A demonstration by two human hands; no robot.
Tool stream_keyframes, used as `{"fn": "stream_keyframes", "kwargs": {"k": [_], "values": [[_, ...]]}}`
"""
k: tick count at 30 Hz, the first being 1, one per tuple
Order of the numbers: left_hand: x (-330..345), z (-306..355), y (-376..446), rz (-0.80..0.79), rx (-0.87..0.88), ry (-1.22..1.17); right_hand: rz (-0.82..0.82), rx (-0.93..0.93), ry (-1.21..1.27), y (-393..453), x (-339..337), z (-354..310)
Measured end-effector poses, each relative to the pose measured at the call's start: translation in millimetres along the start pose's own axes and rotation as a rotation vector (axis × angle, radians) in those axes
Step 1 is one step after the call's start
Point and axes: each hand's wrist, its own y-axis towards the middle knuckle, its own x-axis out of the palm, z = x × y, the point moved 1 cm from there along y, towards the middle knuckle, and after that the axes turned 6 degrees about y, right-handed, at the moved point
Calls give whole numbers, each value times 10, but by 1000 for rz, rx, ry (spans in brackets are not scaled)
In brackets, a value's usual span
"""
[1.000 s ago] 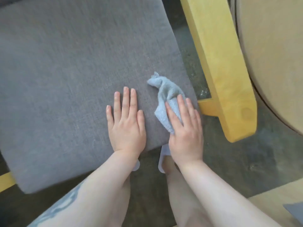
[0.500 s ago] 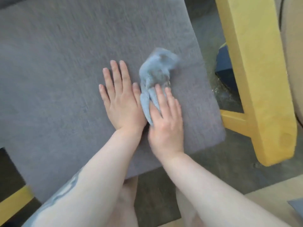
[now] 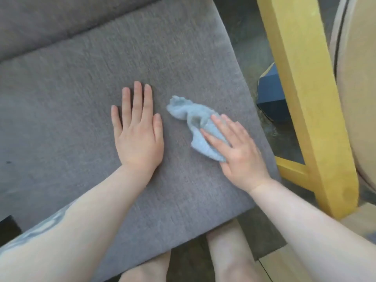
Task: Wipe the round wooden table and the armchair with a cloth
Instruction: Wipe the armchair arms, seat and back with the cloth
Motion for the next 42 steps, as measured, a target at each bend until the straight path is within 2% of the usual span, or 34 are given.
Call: {"fn": "stream_keyframes", "kwargs": {"k": [1, 2, 3, 4, 5, 6, 7, 8, 9, 11, 12, 13, 14, 15, 17, 18, 19, 20, 21, 22, 23, 26, 27, 28, 30, 31, 32, 33, 35, 37, 38, 40, 41, 42], "values": [[3, 22, 32, 9, -21, -3, 131, 200, 39, 135, -48, 78], [8, 64, 64, 13, -51, -13, 297, 437, 95, 291, -21, -24], [15, 111, 95, 16, -85, -25, 393, 611, 129, 444, 64, -243], [19, 158, 132, 18, -120, -34, 418, 632, 135, 522, 153, -464], [12, 196, 168, 23, -154, -40, 341, 502, 147, 498, 217, -639], [0, 223, 194, 30, -179, -48, 231, 282, 140, 391, 283, -685], [-11, 236, 207, 35, -186, -54, 116, 80, 98, 266, 275, -560], [-17, 241, 203, 30, -171, -49, 90, -14, 60, 209, 204, -315], [-15, 244, 199, 18, -144, -33, 125, 37, 60, 249, 114, -96], [-11, 277, 264, -1, -105, -10, 315, 402, 100, 569, 1, 77], [-17, 318, 336, 1, -94, -8, 401, 605, 150, 807, -2, -50], [-25, 371, 428, 9, -85, -8, 422, 674, 176, 1006, 25, -234], [-30, 421, 530, 16, -77, -6, 402, 600, 189, 1106, 53, -390], [-43, 449, 642, 19, -63, -4, 327, 412, 195, 1116, 96, -461], [-53, 459, 760, -8, -12, -5, 157, 70, 141, 932, 79, -177], [-62, 438, 783, -14, 17, 0, 136, 48, 114, 913, -40, 53], [-69, 417, 787, -12, 35, 12, 167, 168, 127, 985, -149, 218], [-71, 407, 787, -8, 36, 23, 252, 395, 152, 1116, -206, 302], [-73, 414, 787, -10, 25, 24, 341, 627, 195, 1298, -199, 246], [-77, 435, 784, -12, 9, 19, 376, 749, 220, 1487, -170, 56], [-79, 450, 779, -14, -2, 16, 377, 693, 202, 1620, -136, -161], [-110, 346, 758, -33, -16, -8, 149, 1, 119, 1651, 20, -240], [-126, 242, 728, -35, -33, -16, 93, -105, 91, 1694, -43, -64], [-140, 130, 696, -29, -54, -11, 83, -84, 70, 1784, -138, 82], [-150, -50, 645, -16, -113, 11, 201, 238, 73, 2056, -222, 132], [-146, -100, 634, -12, -140, 12, 252, 402, 108, 2161, -178, -71], [-143, -121, 634, -1, -155, 6, 250, 426, 129, 2226, -108, -339], [-133, -122, 632, 17, -161, -3, 193, 342, 127, 2210, -23, -581], [-129, -148, 602, 46, -188, -23, 34, -73, 133, 1944, 157, -753], [-128, -252, 498, 56, -192, -31, -45, -407, 16, 1800, 96, -411], [-124, -309, 433, 63, -164, -23, -33, -426, -39, 1863, 31, -211], [-128, -398, 343, 74, -116, -10, 128, -151, -22, 2071, -10, -177], [-113, -422, 323, 82, -119, -18, 233, 27, -20, 2120, 98, -381], [-98, -436, 305, 92, -143, -31, 319, 123, 11, 2120, 259, -700]]}}
